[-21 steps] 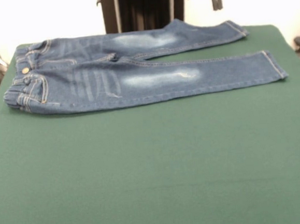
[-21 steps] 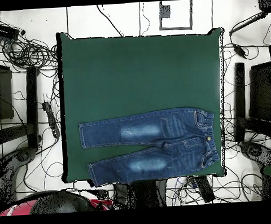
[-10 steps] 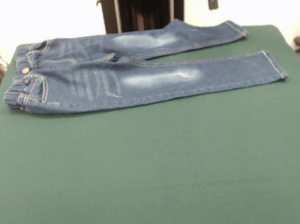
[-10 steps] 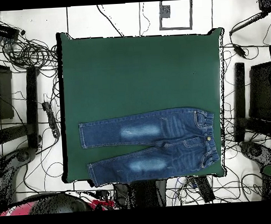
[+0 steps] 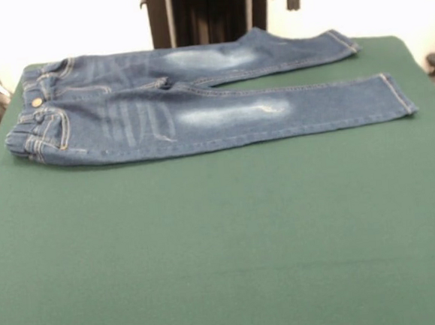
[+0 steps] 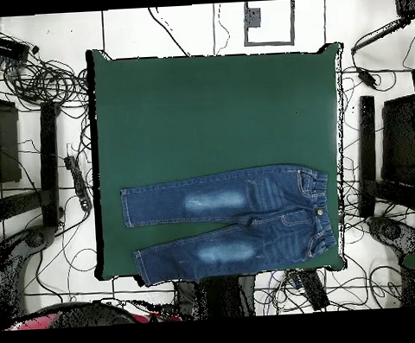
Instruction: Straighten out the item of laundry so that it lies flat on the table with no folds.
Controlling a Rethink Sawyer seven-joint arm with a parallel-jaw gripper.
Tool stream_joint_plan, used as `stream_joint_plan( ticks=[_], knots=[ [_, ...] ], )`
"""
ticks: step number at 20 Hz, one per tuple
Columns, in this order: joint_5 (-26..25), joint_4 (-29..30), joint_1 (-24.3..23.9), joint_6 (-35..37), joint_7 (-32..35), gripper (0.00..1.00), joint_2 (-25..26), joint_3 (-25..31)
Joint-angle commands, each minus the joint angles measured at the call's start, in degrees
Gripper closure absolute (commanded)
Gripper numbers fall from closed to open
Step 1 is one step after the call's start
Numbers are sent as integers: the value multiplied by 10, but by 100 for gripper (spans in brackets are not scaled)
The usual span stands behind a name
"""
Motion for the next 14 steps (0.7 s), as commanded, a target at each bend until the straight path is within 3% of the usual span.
stream_joint_plan(
  ticks=[1, 7, 14],
  knots=[
    [-11, -86, -6, 150, -21, 100, -6, 36],
    [-24, -90, -3, 181, 4, 100, -17, 42],
    [4, -56, 86, 69, 64, 100, 54, 19]
  ],
)
